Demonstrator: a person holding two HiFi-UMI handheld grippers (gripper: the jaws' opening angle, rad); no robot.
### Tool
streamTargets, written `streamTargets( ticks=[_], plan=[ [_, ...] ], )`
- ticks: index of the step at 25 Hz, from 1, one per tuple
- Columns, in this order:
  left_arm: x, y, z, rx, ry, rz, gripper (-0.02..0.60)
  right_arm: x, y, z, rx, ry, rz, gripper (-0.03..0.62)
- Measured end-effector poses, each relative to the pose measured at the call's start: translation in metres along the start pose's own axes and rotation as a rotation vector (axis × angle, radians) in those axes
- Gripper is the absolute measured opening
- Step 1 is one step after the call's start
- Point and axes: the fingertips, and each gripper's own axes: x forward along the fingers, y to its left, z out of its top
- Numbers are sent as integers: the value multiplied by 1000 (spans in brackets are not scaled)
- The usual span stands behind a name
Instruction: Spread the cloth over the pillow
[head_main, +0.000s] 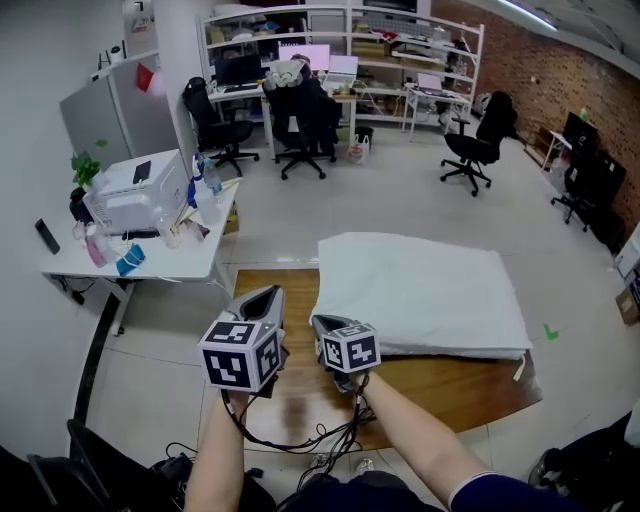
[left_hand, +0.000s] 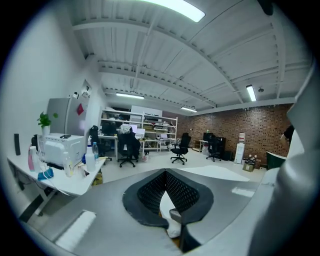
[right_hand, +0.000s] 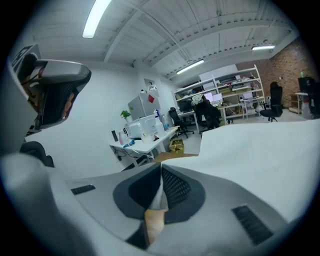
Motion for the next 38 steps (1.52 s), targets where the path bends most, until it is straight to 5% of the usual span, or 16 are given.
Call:
streamTargets(
  ticks=[8, 14, 24, 32, 38],
  plan=[
    [16, -22, -32, -1, 66, -68, 11, 10, -3, -56, 23, 86, -48, 31],
    [24, -29, -37, 8, 80, -95, 11, 1, 20, -61, 6, 94, 43, 109],
    [60, -63, -32, -16, 33, -208, 9, -91, -19, 30, -25, -185, -64, 49],
    [83, -152, -9, -7, -25, -392, 9, -203, -66, 103, -30, -419, -189, 23],
    [95, -214, 13, -27, -77, -439, 9, -278, -109, 129, -90, -478, -279, 9]
  ],
)
